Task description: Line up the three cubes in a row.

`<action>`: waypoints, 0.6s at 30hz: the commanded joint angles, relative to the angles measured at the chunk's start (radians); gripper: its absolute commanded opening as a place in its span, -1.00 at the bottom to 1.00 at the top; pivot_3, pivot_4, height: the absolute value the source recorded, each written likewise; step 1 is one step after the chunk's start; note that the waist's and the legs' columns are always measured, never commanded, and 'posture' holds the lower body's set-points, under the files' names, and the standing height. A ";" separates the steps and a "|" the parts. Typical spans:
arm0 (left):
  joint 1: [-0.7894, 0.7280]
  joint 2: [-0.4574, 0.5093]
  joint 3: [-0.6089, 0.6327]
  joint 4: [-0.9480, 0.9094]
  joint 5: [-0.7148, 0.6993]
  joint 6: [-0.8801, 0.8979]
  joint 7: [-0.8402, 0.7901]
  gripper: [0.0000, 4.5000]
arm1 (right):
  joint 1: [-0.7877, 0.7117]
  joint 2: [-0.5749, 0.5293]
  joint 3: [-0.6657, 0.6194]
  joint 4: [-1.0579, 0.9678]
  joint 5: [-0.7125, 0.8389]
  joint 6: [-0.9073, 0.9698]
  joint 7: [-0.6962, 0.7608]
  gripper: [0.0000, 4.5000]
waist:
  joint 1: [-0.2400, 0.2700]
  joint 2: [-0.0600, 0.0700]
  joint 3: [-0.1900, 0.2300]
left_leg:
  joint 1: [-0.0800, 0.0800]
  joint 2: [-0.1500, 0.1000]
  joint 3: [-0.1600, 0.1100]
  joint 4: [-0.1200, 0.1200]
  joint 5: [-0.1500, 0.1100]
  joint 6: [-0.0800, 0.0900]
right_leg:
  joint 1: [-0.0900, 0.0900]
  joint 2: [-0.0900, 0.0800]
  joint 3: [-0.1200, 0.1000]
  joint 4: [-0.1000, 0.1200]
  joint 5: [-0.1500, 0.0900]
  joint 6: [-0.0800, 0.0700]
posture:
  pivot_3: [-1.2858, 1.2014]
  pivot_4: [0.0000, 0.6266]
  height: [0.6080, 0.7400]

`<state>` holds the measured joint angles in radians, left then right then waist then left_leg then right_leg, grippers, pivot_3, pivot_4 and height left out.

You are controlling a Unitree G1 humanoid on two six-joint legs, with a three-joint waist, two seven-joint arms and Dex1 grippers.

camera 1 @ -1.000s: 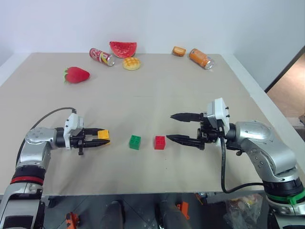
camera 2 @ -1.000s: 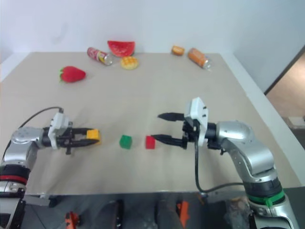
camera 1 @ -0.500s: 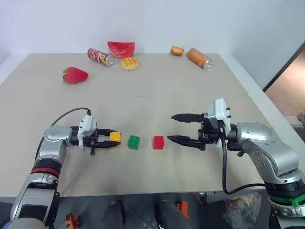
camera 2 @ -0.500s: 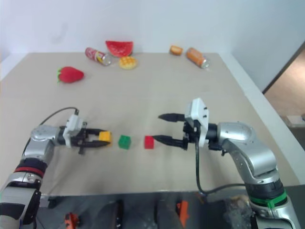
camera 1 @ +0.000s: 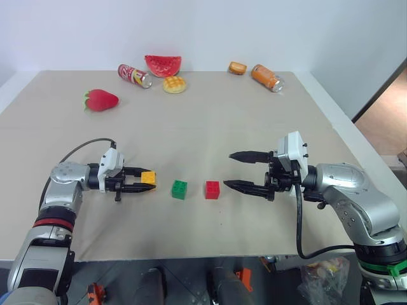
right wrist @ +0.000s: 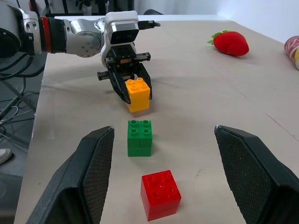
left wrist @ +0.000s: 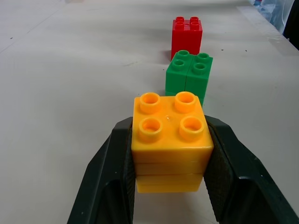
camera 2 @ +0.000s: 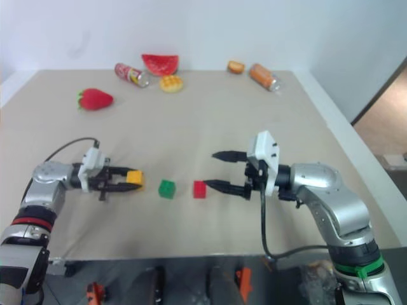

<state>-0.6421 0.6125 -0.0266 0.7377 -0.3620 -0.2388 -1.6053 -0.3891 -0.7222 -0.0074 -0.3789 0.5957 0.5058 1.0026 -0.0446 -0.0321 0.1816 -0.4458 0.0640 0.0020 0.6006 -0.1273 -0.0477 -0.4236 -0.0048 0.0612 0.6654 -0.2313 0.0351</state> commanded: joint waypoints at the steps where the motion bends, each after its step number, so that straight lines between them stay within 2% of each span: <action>1: 0.001 0.027 0.016 -0.035 -0.025 0.011 -0.009 -0.28 | -0.008 -0.011 -0.027 -0.024 0.006 -0.015 0.006 0.58 | 0.000 0.000 0.000 | 0.000 0.000 0.000 0.000 0.000 0.000 | 0.000 0.000 0.000 0.000 0.000 0.000 | 0.03 -0.52 1.00; 18: 0.066 0.031 0.037 -0.022 -0.024 -0.012 -0.009 -0.28 | -0.013 -0.016 -0.024 -0.020 0.002 -0.015 0.013 0.58 | 0.000 0.000 0.000 | 0.000 0.000 0.000 0.000 0.000 0.000 | 0.000 0.000 0.000 0.000 0.000 0.000 | 0.03 -0.52 1.00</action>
<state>-0.5742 0.6387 -0.0186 0.7187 -0.3742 -0.2372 -1.6069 -0.3894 -0.7223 -0.0072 -0.3783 0.5940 0.5036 1.0078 -0.0444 -0.0321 0.1816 -0.4458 0.0641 0.0020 0.6006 -0.1273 -0.0477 -0.4236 -0.0049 0.0612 0.6655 -0.2313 0.0350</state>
